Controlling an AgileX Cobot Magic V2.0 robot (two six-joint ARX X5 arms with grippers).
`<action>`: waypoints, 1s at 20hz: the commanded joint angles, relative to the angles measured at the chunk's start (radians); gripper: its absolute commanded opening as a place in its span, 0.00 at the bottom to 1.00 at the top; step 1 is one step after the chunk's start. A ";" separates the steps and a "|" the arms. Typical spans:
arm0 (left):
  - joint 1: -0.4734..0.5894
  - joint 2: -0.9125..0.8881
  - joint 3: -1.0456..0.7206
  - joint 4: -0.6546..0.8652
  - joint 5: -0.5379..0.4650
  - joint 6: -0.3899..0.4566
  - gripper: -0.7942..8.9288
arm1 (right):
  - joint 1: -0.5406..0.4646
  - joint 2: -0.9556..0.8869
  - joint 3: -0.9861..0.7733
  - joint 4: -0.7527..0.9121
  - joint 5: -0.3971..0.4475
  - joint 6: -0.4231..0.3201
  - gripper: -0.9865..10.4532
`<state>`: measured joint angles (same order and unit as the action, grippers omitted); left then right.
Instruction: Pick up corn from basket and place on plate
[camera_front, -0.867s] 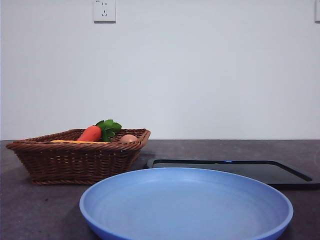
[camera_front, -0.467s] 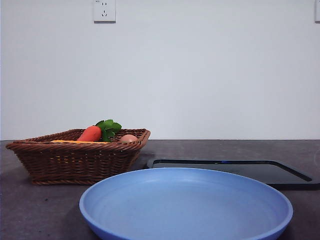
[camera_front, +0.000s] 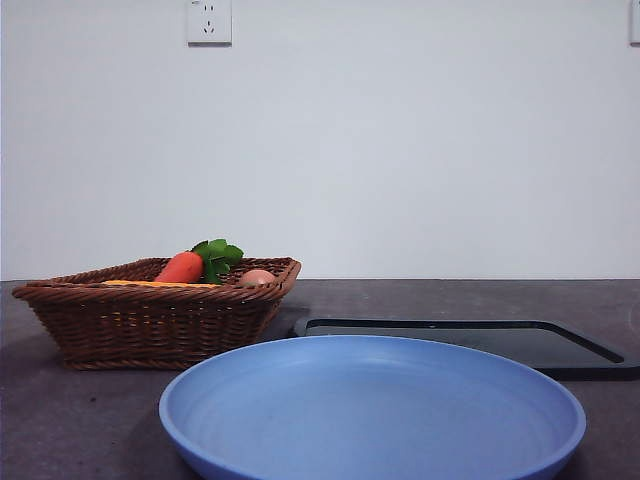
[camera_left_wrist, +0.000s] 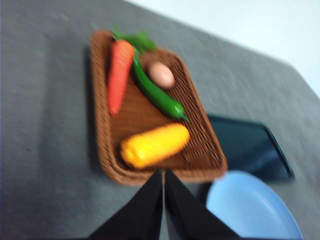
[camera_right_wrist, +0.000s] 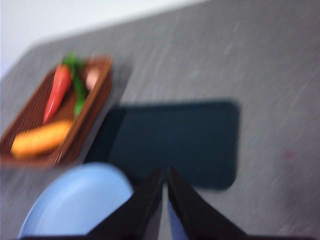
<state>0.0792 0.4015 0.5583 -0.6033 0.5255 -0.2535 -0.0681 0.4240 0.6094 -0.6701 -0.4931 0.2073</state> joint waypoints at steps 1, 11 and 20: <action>-0.010 0.052 0.048 -0.042 0.047 0.092 0.09 | 0.031 0.069 0.050 -0.066 -0.039 -0.096 0.09; -0.087 0.144 0.089 -0.145 0.122 0.163 0.09 | 0.224 0.227 0.119 -0.248 -0.065 -0.143 0.09; -0.088 0.146 0.089 -0.106 0.124 0.129 0.54 | 0.244 0.277 0.119 -0.208 -0.068 -0.102 0.37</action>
<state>-0.0078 0.5423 0.6296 -0.7162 0.6437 -0.1219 0.1715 0.6937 0.7101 -0.8860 -0.5575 0.0933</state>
